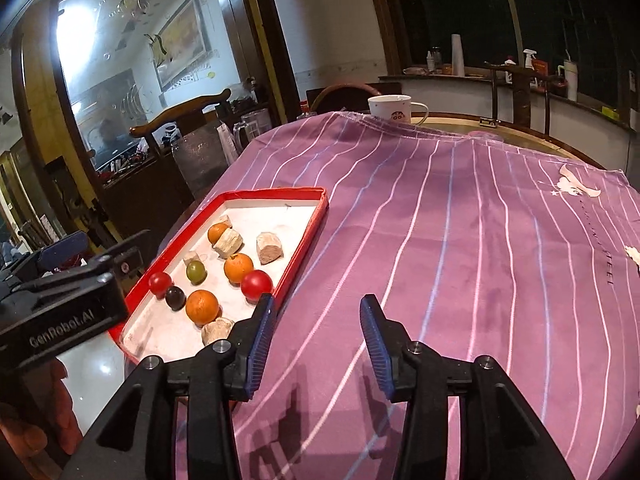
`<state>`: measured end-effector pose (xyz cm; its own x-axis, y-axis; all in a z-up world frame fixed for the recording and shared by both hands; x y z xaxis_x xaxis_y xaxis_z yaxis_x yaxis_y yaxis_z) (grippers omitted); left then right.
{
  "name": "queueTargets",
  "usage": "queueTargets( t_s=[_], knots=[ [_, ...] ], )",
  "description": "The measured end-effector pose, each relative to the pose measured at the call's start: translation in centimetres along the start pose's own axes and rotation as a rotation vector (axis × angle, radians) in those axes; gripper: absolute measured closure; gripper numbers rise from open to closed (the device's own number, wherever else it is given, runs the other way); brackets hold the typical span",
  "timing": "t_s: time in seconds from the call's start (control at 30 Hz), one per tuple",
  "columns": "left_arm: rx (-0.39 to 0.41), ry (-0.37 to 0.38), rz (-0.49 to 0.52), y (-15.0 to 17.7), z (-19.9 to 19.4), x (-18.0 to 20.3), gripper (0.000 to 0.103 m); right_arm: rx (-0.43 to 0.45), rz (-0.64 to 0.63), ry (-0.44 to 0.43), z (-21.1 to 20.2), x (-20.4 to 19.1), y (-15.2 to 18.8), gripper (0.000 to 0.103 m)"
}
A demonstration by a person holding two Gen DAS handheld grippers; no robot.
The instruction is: Organize fruits
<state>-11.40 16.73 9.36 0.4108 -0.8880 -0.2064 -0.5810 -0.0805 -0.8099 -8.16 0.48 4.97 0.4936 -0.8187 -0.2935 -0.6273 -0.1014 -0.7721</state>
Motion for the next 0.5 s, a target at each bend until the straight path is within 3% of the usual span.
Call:
queueTargets(
  t_s=[0.5],
  knots=[
    [0.022, 0.008, 0.011, 0.3, -2.3, 1.2, 0.006, 0.036, -0.028, 0.021, -1.8, 0.1, 0.5, 0.05]
  ],
)
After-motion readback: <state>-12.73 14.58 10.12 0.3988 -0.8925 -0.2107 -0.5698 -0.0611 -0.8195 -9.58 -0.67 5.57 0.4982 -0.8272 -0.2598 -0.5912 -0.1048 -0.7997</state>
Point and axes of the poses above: each gripper's, at about its wrist camera, not at the fingertips, and z roughly the way its jaws point, x to its right, y to its underside, the point moved 4 cm from there along z, roughly the way its jaws point, and after that the axes turned 8 degrees about -y, right-handed, at the moved point
